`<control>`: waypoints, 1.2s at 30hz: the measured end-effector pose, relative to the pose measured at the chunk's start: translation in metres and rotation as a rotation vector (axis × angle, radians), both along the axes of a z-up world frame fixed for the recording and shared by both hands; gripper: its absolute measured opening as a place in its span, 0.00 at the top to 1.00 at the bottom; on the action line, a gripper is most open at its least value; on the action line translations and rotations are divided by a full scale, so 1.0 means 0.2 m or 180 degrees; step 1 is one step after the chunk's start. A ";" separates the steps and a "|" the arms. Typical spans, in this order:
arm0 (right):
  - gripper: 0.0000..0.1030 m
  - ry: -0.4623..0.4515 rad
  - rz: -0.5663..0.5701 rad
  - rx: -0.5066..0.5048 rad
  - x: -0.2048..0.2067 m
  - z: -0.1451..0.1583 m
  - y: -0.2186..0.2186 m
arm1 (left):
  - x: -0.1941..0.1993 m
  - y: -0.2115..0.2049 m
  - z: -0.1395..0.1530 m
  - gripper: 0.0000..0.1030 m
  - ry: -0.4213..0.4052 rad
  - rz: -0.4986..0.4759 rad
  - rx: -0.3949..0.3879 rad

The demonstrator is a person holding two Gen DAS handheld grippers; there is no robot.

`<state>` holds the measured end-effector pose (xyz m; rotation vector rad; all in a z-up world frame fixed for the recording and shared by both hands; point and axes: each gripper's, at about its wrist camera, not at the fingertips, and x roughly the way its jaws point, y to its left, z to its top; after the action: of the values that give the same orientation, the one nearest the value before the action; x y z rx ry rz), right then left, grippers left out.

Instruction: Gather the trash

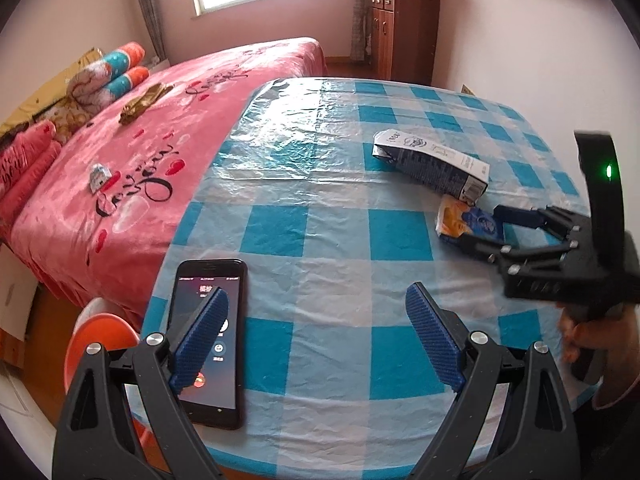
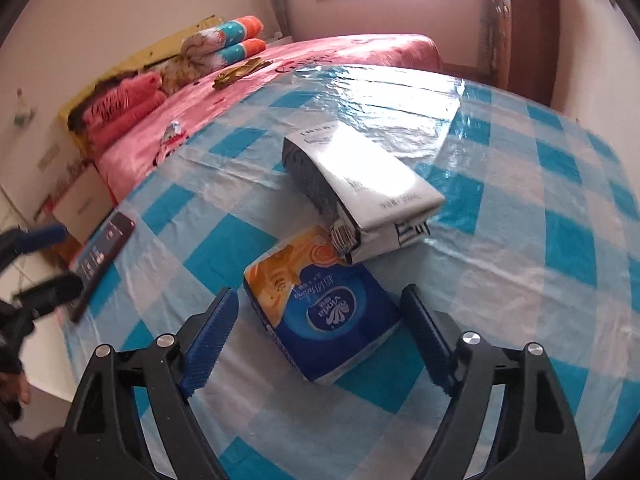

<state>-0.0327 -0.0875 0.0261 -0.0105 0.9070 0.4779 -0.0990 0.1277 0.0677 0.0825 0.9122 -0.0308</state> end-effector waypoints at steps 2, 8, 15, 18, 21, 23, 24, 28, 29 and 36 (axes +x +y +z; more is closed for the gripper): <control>0.26 -0.0051 0.0041 -0.0120 -0.01 0.00 0.02 | 0.02 0.01 0.00 0.12 0.0043 0.0040 -0.0107; 0.47 -0.0144 0.0134 -0.0237 -0.05 -0.01 0.05 | 0.09 0.00 -0.01 0.12 0.0138 0.0133 -0.0396; 0.65 -0.0048 0.0115 0.0072 -0.08 0.00 -0.04 | 0.20 -0.05 -0.01 0.12 0.0173 0.0155 -0.0693; 0.68 0.0004 0.0078 0.0162 -0.09 0.00 -0.10 | 0.26 -0.08 -0.02 0.12 0.0226 0.0148 -0.0883; 0.69 0.0024 0.0001 0.0191 -0.12 0.00 -0.16 | 0.31 -0.14 -0.04 0.12 0.0297 0.0132 -0.1002; 0.73 0.0035 -0.0090 0.0275 -0.13 0.01 -0.24 | 0.34 -0.17 -0.04 0.12 0.0322 0.0115 -0.1077; 0.74 0.0034 -0.0132 0.0298 -0.14 0.01 -0.27 | 0.36 -0.20 -0.05 0.12 0.0336 0.0108 -0.1125; 0.75 -0.0010 -0.0412 0.0369 -0.14 0.03 -0.42 | 0.44 -0.28 -0.04 0.12 0.0374 0.0078 -0.1312; 0.75 -0.0017 -0.0491 0.0390 -0.14 0.03 -0.46 | 0.46 -0.32 -0.05 0.12 0.0381 0.0062 -0.1351; 0.75 -0.0047 -0.0737 0.0435 -0.14 0.03 -0.58 | 0.61 -0.52 -0.11 0.12 0.0558 0.0092 -0.1503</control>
<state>-0.0616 -0.2041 0.0319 0.2133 0.8473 0.3226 0.0221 0.0232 0.0457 -0.3774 1.0597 -0.2280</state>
